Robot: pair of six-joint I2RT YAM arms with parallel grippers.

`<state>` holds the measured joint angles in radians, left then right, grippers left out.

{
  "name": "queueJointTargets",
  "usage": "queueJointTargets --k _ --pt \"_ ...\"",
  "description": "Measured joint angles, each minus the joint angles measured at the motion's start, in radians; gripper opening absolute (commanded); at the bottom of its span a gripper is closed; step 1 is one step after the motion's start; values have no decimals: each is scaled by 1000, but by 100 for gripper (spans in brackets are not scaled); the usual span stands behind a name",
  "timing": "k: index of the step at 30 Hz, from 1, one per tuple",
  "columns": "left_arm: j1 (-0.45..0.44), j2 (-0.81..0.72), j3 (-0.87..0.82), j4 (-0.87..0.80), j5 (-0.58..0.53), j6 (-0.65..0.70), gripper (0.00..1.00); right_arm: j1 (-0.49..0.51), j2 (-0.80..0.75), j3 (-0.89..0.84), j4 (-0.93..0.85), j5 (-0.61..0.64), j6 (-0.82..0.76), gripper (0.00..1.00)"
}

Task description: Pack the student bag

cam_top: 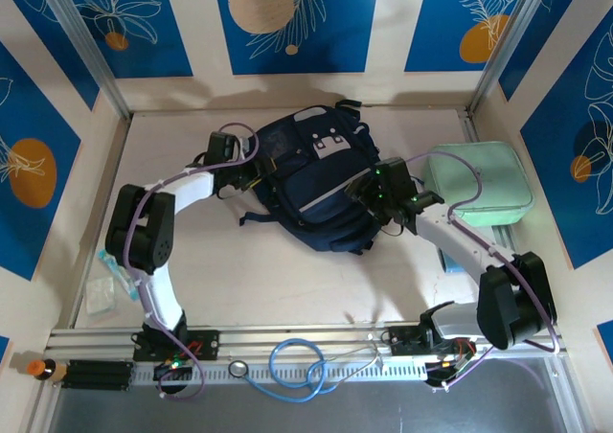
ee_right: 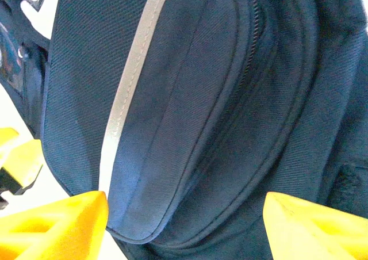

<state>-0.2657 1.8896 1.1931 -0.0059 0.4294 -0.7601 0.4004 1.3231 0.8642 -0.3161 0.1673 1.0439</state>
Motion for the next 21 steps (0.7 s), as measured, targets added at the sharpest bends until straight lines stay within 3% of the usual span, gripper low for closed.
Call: queueJointTargets --k 14,17,21 --pt "0 108 93 44 54 -74 47 -6 90 43 17 -48 3 71" --pt "0 121 98 46 68 -78 40 -18 132 62 21 -63 -1 70" --pt "0 130 106 48 77 -87 23 -30 211 105 43 -84 -24 64"
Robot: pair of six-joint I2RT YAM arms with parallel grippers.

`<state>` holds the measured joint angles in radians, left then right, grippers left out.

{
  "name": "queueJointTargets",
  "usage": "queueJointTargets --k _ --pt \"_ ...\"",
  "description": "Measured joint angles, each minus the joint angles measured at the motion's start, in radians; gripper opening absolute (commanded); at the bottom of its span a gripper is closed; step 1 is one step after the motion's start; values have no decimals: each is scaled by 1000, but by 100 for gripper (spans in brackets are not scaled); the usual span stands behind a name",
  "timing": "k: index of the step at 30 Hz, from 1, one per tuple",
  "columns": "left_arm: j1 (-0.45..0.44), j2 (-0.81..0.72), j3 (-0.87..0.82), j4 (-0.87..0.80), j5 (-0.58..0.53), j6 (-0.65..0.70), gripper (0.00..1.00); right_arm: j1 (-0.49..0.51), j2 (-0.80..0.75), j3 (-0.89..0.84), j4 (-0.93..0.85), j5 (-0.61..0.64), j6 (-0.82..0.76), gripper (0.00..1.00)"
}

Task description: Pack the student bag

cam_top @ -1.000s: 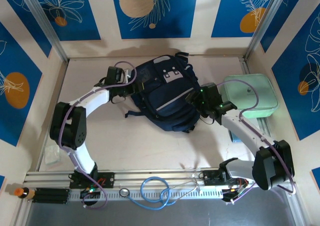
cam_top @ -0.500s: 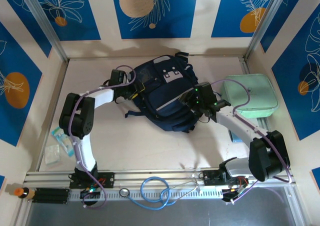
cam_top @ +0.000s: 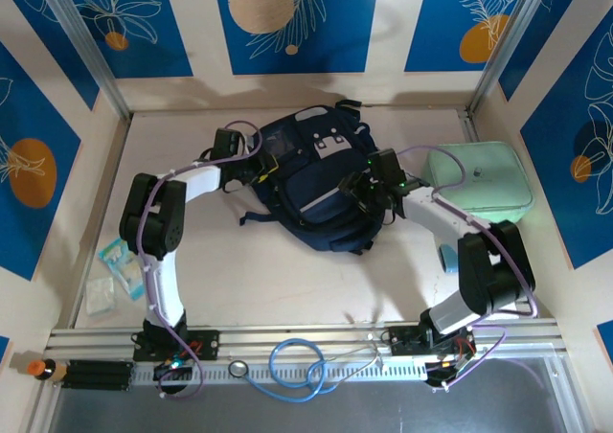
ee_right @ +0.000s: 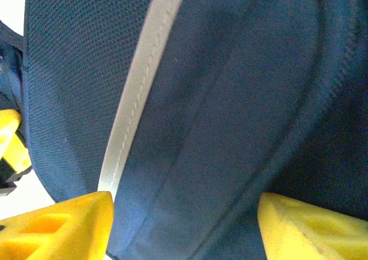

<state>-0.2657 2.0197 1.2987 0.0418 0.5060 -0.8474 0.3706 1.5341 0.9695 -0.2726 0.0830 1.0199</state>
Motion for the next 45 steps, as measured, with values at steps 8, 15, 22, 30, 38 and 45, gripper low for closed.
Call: queueJointTargets --k 8,15,22,30,38,45 --pt "11 -32 -40 55 -5 -34 0 -49 163 140 3 -30 -131 64" --pt "14 -243 -246 119 -43 -108 0 -89 265 283 45 -97 -239 66" --pt "-28 -407 -418 149 -116 -200 0 -85 290 446 -86 24 -269 76" --pt "-95 -437 -460 220 -155 -322 0 -4 55 407 -283 198 -265 75" --pt "-154 -437 -466 269 -224 -431 0 341 -19 306 -275 197 -120 53" --pt "-163 -437 -471 291 -256 -491 0 450 139 327 -234 196 -9 38"
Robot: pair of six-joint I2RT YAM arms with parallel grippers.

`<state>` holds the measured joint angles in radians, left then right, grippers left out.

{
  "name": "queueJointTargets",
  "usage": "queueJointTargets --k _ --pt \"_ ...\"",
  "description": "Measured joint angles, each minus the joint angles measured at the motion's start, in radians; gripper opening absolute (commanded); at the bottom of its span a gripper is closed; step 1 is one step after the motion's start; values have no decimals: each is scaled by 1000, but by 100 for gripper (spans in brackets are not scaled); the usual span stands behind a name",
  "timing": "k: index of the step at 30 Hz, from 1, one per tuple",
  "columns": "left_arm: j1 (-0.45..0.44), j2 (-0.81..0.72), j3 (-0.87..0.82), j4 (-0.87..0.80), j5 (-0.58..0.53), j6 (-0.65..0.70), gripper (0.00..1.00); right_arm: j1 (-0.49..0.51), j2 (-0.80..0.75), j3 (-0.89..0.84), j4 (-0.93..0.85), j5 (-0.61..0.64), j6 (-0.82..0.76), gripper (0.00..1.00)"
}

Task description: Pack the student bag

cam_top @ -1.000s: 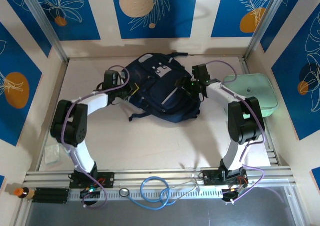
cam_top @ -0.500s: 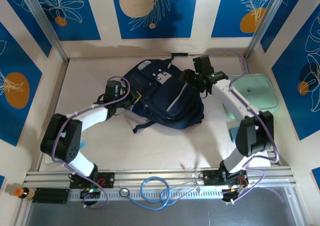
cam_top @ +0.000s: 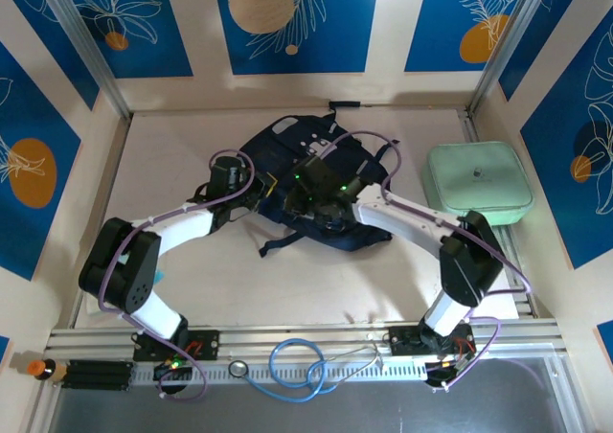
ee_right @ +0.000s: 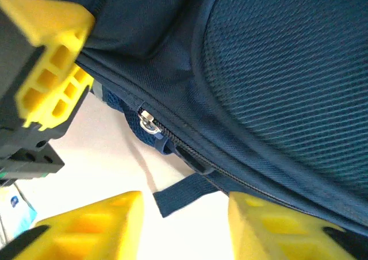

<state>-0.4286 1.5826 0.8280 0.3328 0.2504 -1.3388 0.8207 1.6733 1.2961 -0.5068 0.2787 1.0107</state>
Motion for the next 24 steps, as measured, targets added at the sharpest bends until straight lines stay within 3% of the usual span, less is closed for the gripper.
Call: queueJointTargets --k 8,19,24 --pt "-2 0 -5 21 -5 -27 0 16 116 95 67 27 35 31" --pt "-4 0 -29 40 -19 -34 0 24 198 170 11 87 81 41" --pt "-4 0 -34 48 -20 -33 0 30 232 219 -41 119 101 36"
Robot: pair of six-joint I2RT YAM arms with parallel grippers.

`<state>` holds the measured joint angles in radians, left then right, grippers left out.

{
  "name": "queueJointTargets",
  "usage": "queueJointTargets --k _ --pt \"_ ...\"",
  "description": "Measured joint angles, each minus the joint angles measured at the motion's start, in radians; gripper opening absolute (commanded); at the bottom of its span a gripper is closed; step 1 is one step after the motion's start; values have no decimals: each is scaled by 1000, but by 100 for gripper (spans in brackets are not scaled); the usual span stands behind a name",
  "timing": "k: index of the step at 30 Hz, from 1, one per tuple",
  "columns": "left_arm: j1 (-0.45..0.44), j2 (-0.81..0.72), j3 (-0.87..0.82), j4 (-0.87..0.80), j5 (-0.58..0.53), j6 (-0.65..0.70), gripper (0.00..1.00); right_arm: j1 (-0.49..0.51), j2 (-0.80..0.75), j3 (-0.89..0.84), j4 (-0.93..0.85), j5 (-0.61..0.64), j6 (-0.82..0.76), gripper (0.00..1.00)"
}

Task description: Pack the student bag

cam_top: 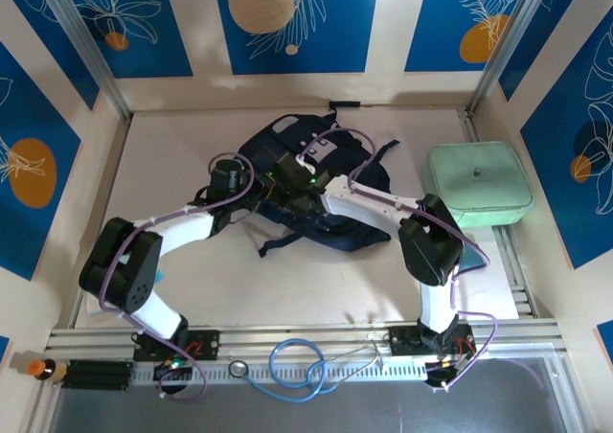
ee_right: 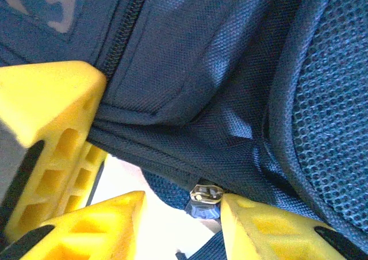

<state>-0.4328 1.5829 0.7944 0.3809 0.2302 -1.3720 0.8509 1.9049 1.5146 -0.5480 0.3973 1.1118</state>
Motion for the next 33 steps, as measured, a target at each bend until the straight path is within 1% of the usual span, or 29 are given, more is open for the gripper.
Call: queueJointTargets --k 3,8,10,13,17,22,29,33 --pt "-2 0 -2 0 -2 1 0 8 21 19 -34 32 12 29" --pt "-4 0 -3 -2 -3 2 0 14 30 23 -50 64 15 25" --pt "-4 0 -3 -2 -4 2 0 14 30 23 -52 69 13 20" --pt "-4 0 -3 -3 -5 5 0 15 30 23 -55 75 12 15" --pt "-4 0 -3 -8 -7 12 0 15 20 -3 -35 75 11 14" --pt "3 0 -2 -6 0 18 0 15 -33 -63 -5 74 0 14" --pt "13 10 13 -8 23 35 0 5 -113 -164 -3 74 -16 14" --pt "17 17 19 -7 24 44 0 -5 -124 -185 -2 66 -47 16"
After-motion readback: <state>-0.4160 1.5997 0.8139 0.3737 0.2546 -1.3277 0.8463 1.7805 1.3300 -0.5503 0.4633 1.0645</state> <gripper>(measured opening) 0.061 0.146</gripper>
